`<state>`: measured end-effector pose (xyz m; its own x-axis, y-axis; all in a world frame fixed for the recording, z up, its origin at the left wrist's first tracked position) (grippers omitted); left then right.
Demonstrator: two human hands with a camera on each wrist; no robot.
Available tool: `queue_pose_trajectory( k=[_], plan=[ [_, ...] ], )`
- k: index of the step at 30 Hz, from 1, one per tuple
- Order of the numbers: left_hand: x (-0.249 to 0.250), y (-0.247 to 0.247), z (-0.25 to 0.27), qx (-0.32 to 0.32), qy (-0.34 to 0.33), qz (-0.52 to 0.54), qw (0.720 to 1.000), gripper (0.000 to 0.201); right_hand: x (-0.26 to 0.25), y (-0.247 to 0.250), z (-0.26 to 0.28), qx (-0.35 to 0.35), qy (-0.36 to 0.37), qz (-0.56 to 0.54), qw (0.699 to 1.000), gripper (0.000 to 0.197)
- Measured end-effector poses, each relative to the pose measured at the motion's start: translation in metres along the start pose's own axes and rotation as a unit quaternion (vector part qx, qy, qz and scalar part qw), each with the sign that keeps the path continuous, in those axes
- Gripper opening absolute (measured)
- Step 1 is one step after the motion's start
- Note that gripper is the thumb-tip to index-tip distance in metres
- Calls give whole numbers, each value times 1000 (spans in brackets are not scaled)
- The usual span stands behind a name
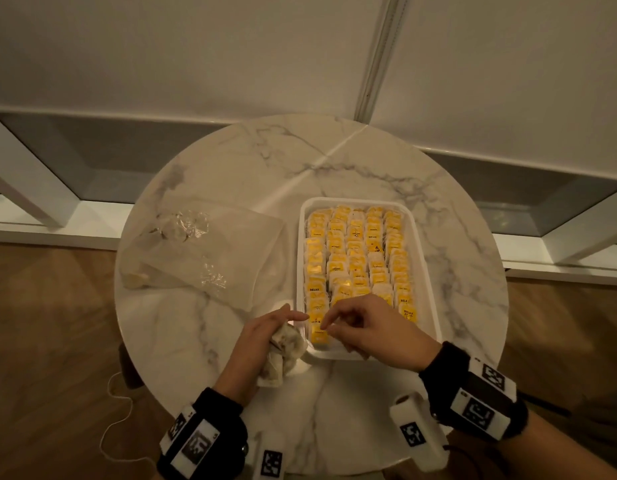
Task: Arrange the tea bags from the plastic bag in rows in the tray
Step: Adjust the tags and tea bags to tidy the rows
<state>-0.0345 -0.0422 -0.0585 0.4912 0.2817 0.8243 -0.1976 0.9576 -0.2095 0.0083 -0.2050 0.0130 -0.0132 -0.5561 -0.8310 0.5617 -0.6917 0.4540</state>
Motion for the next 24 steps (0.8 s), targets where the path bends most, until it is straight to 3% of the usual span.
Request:
queue_pose_trajectory(
  k=[3,5,7,10,15,18,24],
  plan=[
    [-8,-16,8,-6,121,132,984,45,-14,-9,7,42,58,-30,997,20],
    [-14,-26,12,-17,164,148,975,48,-19,-10,9,71,102,6,992,25],
    [-16,-33,12,-26,168,143,975,57,-18,-8,10,92,120,31,988,25],
    [-12,-44,16,-32,171,133,976,50,-10,-3,12,113,111,45,986,20],
    [-8,-59,20,-30,160,123,979,28,6,16,19,149,54,-107,982,21],
    [-10,-61,22,-15,160,128,979,27,11,27,21,156,36,-174,972,23],
    [-4,-67,26,-36,145,152,977,37,12,39,24,166,47,-197,965,32]
  ],
)
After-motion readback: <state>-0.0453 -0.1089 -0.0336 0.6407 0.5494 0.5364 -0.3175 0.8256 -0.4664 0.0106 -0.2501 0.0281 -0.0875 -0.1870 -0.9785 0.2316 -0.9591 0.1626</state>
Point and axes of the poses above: each hand's wrist, its own z-axis away from the middle knuckle, its own y-axis out of the back of the hand, x = y × z, the point moved 6 cm from there along -z, towards the middle knuckle, and after that the axes turned 6 degrees about x, right-handed, at the moved point
